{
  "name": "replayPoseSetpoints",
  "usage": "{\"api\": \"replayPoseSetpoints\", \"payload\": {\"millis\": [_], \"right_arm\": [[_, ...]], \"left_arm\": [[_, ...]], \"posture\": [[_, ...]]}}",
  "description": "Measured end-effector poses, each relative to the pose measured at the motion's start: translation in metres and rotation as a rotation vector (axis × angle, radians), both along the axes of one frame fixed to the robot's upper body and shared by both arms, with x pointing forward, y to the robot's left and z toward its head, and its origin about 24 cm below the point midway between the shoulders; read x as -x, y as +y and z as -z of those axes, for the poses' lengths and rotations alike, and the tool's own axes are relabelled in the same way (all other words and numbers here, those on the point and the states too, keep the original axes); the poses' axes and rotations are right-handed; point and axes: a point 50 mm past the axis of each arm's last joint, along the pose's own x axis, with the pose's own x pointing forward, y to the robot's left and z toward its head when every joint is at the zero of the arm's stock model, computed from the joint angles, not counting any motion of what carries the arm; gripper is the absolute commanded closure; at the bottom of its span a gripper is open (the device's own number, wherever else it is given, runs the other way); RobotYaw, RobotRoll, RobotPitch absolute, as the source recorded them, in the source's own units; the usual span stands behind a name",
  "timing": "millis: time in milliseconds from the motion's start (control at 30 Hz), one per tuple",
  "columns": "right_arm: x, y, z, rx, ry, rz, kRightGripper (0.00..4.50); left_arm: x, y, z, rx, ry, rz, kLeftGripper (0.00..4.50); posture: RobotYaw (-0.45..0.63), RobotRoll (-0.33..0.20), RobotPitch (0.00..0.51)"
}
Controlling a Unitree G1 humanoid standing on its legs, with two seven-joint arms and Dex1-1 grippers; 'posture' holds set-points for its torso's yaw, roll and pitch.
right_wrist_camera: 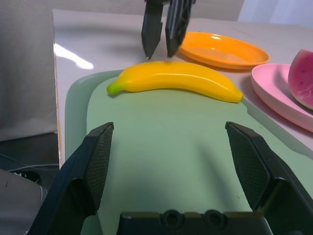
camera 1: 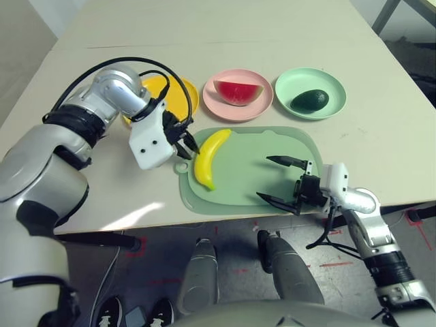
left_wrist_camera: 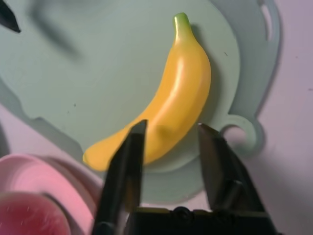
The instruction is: Place the fruits into color-matched plates.
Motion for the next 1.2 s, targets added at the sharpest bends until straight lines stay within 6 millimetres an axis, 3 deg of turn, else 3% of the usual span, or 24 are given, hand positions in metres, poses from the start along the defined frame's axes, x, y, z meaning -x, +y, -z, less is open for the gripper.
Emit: {"api": "replayPoseSetpoints", "payload": {"millis": [133, 367, 467, 700, 1033, 1200], "right_arm": [[0.003, 0.000, 0.002, -0.016, 0.025, -0.001, 0.00], [0.007, 0.001, 0.003, -0.030, 0.049, 0.002, 0.00], [0.007, 0.001, 0.003, -0.032, 0.054, 0.009, 0.00], [0.007, 0.001, 0.002, -0.034, 0.053, 0.015, 0.00], [0.006, 0.002, 0.001, -0.031, 0.046, 0.005, 0.00], [0.004, 0.002, -0.001, -0.037, 0.044, 0.004, 0.00]], "left_arm": [[-0.002, -0.004, 0.006, -0.018, 0.011, 0.008, 0.01], [-0.004, -0.012, 0.016, -0.045, 0.029, 0.021, 0.01], [-0.004, -0.011, 0.017, -0.056, 0.038, 0.015, 0.62], [-0.003, -0.006, 0.019, -0.071, 0.071, -0.016, 2.80], [0.000, 0.013, 0.009, -0.038, 0.091, -0.103, 2.82], [-0.006, 0.022, -0.018, 0.057, 0.044, -0.211, 2.82]], "posture": [[-0.17, 0.000, 0.212], [-0.18, 0.000, 0.214], [-0.18, 0.000, 0.214], [-0.17, 0.000, 0.215], [-0.14, 0.000, 0.212], [-0.13, 0.000, 0.209]]}}
